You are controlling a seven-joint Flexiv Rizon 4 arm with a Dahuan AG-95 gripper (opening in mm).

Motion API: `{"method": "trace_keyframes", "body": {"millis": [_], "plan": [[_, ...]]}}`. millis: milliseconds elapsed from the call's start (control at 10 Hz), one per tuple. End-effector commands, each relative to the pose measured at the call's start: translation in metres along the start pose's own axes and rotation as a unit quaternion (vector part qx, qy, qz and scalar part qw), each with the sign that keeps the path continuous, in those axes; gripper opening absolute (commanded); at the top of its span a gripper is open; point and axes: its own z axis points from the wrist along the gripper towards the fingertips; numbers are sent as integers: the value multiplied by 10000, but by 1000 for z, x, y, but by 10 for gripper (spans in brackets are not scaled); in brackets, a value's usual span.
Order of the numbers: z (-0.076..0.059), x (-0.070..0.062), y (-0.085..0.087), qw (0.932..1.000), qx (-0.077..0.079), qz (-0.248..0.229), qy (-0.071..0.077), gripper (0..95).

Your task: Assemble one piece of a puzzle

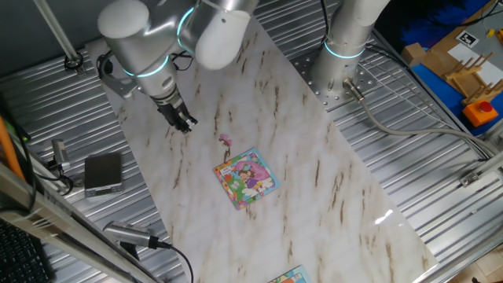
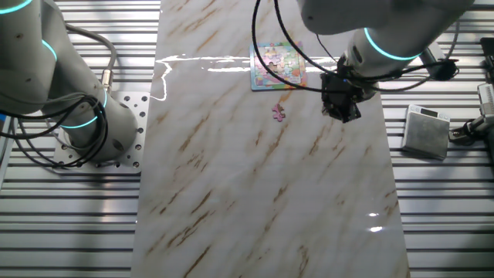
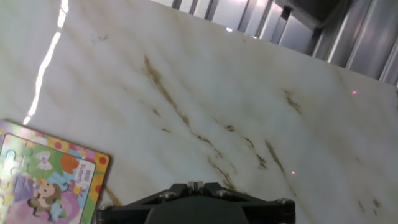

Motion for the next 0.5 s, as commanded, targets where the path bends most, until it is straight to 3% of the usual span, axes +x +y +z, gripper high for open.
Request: {"method": "trace_keyframes", "body": {"millis": [100, 500], "plan": [[9, 24, 8, 9998, 46, 150, -95, 0], [27, 60, 27, 9993, 70, 317, -198, 0]]}}
